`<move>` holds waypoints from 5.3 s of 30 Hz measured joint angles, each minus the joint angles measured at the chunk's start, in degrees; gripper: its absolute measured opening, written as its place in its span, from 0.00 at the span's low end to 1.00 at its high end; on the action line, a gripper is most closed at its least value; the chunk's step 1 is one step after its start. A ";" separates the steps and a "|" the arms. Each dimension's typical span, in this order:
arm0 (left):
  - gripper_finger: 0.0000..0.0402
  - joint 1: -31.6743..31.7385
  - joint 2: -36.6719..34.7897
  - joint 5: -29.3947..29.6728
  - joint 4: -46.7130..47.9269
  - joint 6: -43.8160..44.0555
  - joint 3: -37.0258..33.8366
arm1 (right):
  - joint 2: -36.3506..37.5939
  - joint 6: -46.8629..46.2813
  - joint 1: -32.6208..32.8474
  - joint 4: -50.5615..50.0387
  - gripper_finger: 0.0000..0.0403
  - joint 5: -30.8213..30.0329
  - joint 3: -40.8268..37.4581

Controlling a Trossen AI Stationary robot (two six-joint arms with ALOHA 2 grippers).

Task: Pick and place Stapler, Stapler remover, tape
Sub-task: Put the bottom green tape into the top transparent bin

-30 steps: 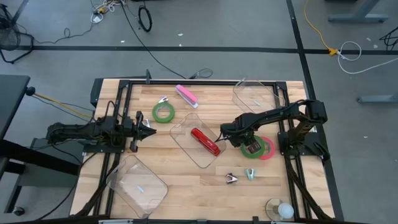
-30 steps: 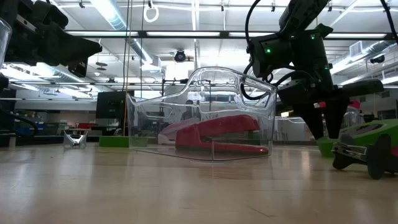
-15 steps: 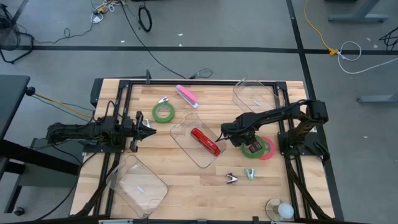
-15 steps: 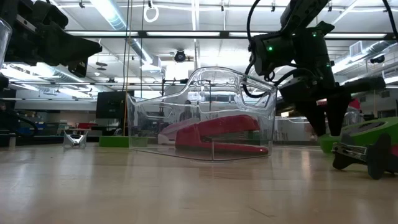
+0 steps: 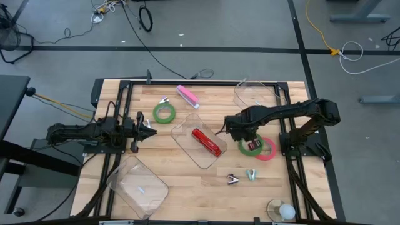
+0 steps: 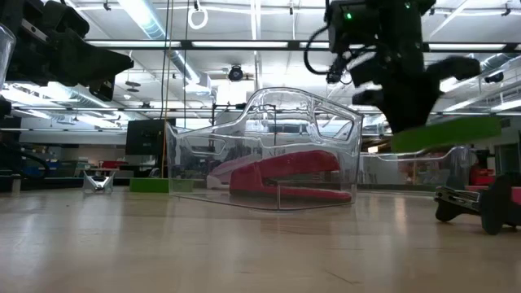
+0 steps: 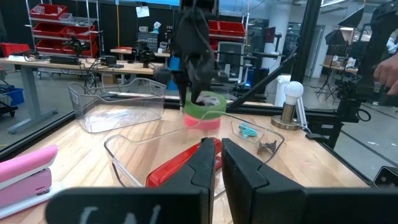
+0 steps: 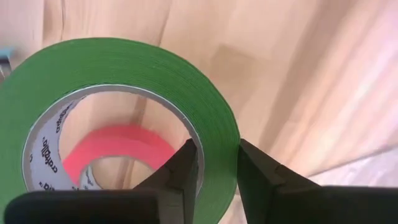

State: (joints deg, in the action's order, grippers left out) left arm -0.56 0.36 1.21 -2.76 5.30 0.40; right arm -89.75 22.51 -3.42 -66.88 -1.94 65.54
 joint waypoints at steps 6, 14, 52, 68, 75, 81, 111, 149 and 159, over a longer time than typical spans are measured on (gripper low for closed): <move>0.07 0.00 0.00 0.00 0.00 -0.02 -0.02 | 0.78 -3.02 -2.17 -1.11 0.23 -0.02 7.10; 0.07 0.00 0.00 0.00 0.00 -0.02 0.00 | 0.87 -4.26 -5.17 -0.21 0.23 -0.08 15.33; 0.07 0.00 0.00 0.00 0.00 0.00 -0.02 | 0.82 0.60 -18.60 0.20 0.23 -0.15 18.80; 0.07 0.00 0.00 0.00 0.00 0.00 -0.02 | 0.82 1.08 -18.58 -0.31 0.23 -0.15 18.80; 0.07 0.00 0.00 0.00 0.00 -0.01 -0.02 | 0.82 1.98 -18.87 -1.64 0.23 -0.74 18.80; 0.07 0.00 0.00 0.00 0.00 0.00 -0.02 | 0.82 2.00 -20.40 -1.52 0.23 -2.64 18.80; 0.07 0.00 0.00 0.00 0.01 0.00 -0.01 | 0.82 2.99 -38.09 -1.96 0.23 -3.37 18.77; 0.07 0.00 0.00 0.00 0.02 0.00 -0.01 | 0.74 -19.28 -47.14 2.18 0.23 -5.13 11.43; 0.07 0.00 0.00 0.00 0.02 -0.02 -0.01 | 0.74 -21.38 -48.18 9.38 0.23 -9.16 3.92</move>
State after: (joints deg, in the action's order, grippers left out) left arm -0.56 0.36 1.21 -2.74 5.28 0.40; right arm -89.01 1.14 -51.60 -57.50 -11.10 69.46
